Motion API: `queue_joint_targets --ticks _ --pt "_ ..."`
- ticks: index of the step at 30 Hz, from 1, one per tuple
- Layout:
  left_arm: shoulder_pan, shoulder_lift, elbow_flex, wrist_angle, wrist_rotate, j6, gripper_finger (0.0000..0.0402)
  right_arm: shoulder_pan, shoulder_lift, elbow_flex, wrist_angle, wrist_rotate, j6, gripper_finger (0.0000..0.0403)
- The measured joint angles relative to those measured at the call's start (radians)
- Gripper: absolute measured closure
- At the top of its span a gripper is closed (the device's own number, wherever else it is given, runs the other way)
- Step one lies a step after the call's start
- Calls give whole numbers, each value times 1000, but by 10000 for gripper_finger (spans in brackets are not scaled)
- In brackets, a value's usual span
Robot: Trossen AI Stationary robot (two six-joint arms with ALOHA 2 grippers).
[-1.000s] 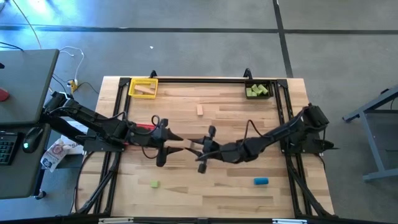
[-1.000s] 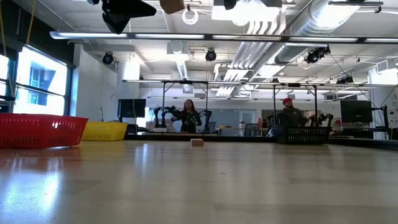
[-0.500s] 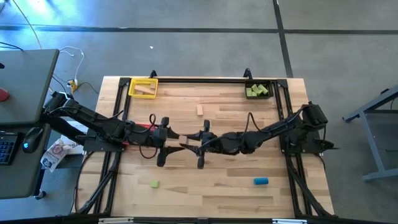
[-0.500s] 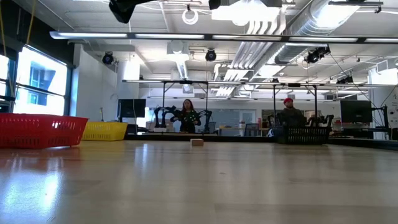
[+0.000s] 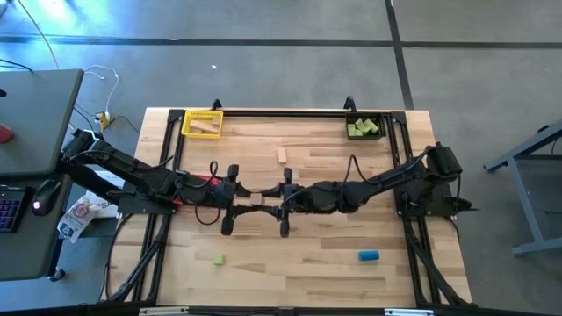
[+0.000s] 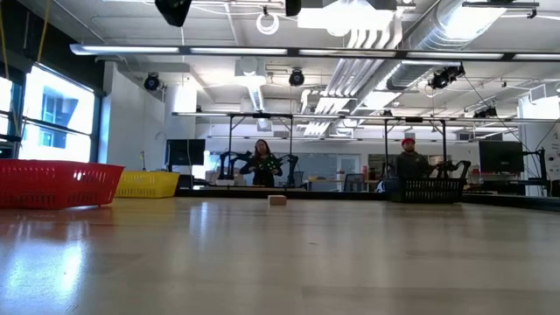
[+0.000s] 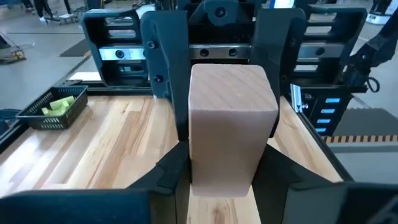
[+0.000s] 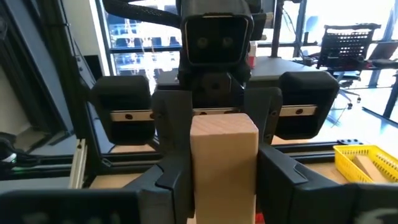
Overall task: Sort & place blocks by color
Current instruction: Put the brown block into the yellow bin
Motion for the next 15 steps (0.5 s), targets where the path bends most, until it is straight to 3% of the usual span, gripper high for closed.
queue_joint_targets --ticks 9,15 --pt "21 0 0 -120 -64 4 299 -8 0 0 -74 42 -11 233" --pt "89 0 0 -310 -208 -72 299 -6 0 0 -198 183 5 194"
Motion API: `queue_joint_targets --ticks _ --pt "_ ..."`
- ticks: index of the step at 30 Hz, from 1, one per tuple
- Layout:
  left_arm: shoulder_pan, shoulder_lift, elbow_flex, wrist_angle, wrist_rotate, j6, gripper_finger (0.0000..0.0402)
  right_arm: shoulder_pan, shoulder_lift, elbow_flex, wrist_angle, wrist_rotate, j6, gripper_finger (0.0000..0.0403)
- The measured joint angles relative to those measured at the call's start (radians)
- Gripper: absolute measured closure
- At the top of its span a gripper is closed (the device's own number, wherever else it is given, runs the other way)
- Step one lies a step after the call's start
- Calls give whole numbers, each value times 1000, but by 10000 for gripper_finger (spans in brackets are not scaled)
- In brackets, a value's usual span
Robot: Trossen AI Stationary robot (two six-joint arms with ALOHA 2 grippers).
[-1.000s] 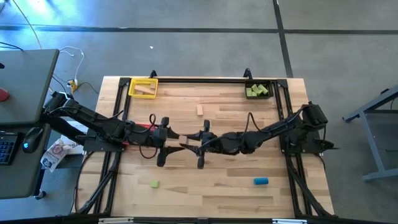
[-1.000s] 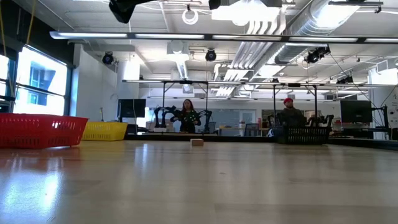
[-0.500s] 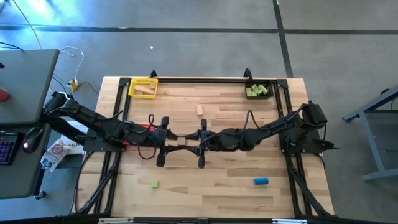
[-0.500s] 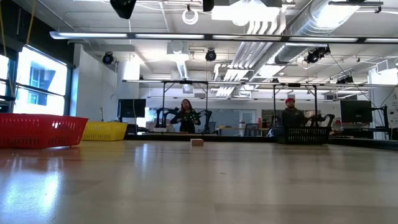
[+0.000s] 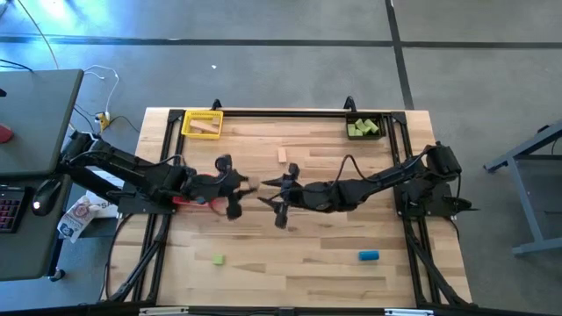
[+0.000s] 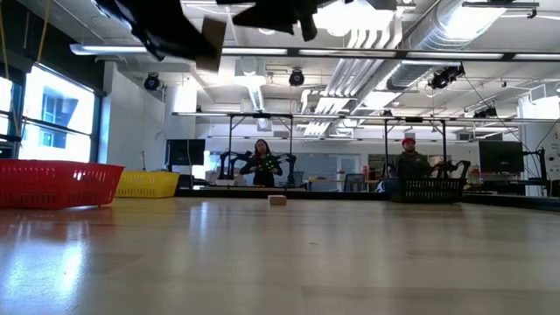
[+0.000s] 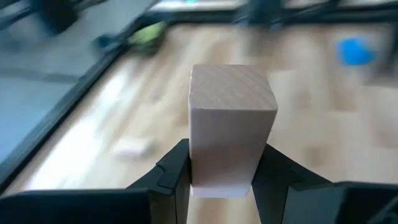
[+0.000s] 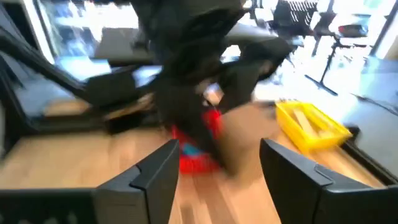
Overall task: Sort & place blocks by color
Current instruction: Put the brown block into the yellow bin
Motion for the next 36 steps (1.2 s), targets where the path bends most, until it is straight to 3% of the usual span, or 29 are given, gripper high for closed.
queue_joint_targets --ticks 5,11,17,23,36 --pt "112 0 0 -178 -128 -83 299 2 0 0 -161 -1 55 191" --pt "306 0 0 -298 -173 -119 299 3 0 0 -273 -35 148 190" --pt "498 0 0 -304 -139 -101 299 4 0 0 -366 -158 218 190" --pt "661 0 0 -304 -42 -101 299 6 0 0 -496 -255 337 190" --pt "926 98 0 -303 26 -103 299 91 0 0 -535 -232 458 190"
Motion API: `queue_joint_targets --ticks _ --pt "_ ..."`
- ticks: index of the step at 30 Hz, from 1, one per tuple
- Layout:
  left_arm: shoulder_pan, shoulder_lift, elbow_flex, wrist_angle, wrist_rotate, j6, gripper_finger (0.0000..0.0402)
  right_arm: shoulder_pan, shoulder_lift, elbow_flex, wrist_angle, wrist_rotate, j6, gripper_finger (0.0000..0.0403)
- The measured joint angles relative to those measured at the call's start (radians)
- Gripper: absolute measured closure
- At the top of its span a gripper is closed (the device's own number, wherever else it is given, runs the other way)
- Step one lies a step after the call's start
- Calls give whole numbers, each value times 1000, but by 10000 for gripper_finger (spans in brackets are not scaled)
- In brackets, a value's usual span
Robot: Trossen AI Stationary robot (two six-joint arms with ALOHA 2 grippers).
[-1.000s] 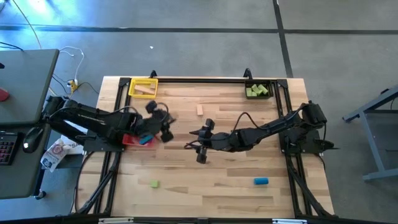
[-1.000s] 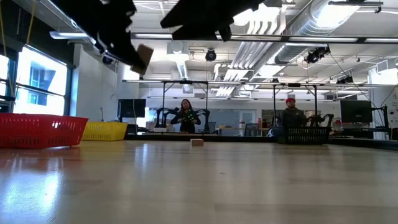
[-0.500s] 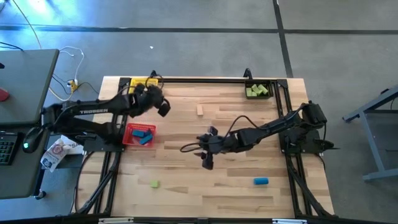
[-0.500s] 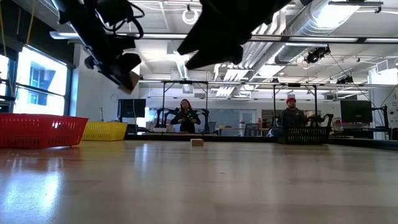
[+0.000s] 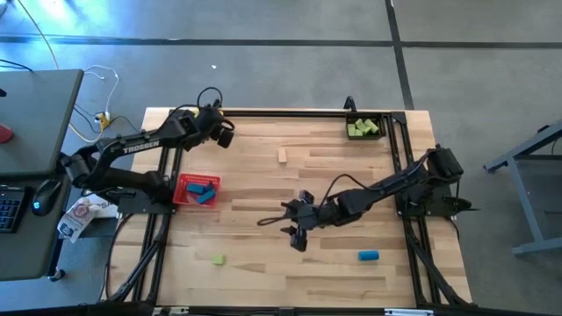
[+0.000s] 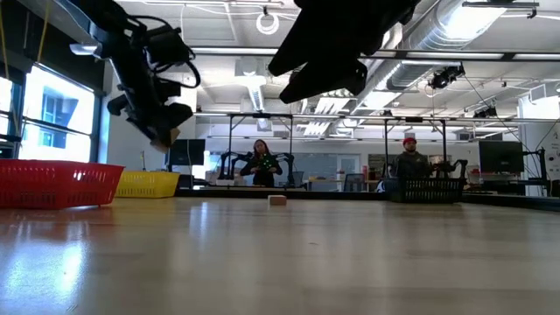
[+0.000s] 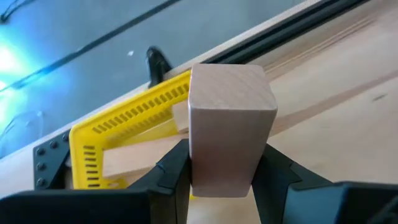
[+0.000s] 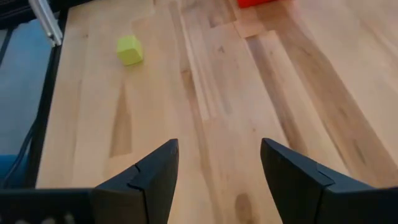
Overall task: Sort & place blocks by color
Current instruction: Put the brown block into the yellow bin
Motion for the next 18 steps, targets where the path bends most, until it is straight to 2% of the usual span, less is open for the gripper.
queue_joint_targets --ticks 5,9,18 --pt "73 73 0 14 -2 2 297 38 0 0 -17 5 2 190" --pt "122 119 0 17 -5 5 279 57 0 0 -101 5 41 190" --pt "142 175 46 23 6 11 275 86 0 0 -333 7 207 190"
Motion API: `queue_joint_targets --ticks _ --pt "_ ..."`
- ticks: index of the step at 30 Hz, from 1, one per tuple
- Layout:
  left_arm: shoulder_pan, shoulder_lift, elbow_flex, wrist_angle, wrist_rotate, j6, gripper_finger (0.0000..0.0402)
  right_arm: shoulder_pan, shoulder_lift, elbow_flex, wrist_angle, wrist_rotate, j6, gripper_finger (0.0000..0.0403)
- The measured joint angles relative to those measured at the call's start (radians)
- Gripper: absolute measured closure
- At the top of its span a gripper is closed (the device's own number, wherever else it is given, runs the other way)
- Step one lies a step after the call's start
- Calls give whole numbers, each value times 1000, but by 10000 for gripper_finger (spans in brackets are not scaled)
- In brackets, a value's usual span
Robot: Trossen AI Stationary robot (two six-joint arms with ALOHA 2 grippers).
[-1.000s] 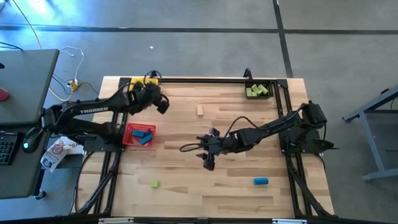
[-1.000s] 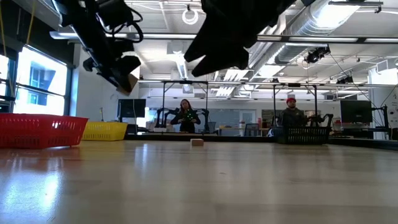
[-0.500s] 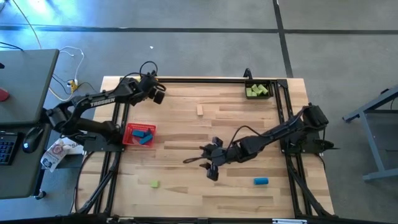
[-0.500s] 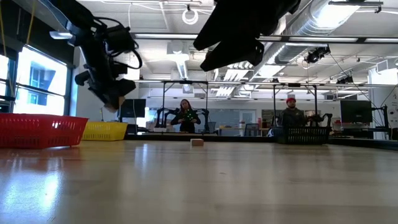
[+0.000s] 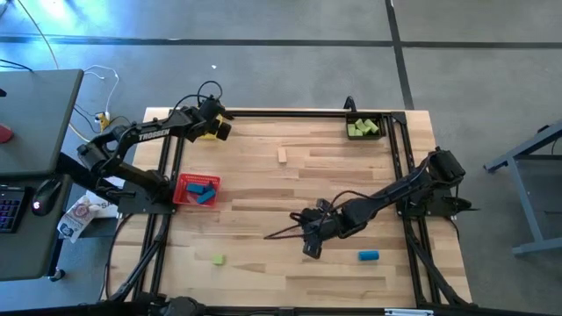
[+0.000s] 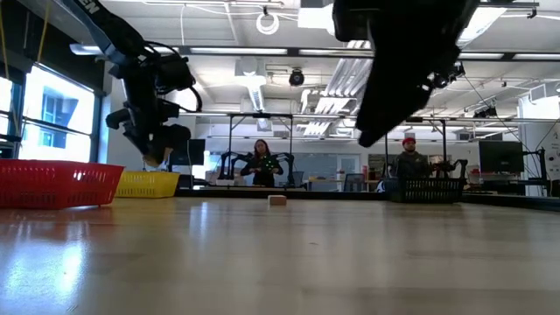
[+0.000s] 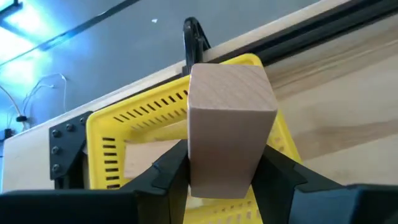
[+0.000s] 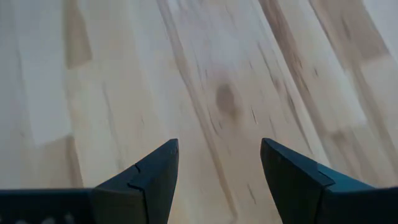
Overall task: Sort & place blocks by color
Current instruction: Put the brown block into the yellow bin, then put the blue block into the red bin
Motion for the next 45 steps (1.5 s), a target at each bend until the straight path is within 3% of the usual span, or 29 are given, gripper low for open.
queue_joint_targets --ticks 7,15,19,24,27,32,45 --pt "6 17 15 -11 31 2 252 41 -8 0 -160 68 91 190" --pt "5 18 15 -11 30 26 209 95 -110 0 -347 131 227 190" --pt "5 18 15 -12 48 26 198 127 -143 0 -460 74 275 190" --pt "4 17 43 -53 158 26 199 182 -147 0 -567 -74 258 190" --pt "-7 17 76 -89 247 26 199 227 -141 0 -589 -132 181 190" --pt "-59 17 112 -125 383 26 198 292 -142 0 -601 -139 127 190" --pt "-330 17 113 -143 401 -8 198 423 -141 -131 -454 -190 265 190"
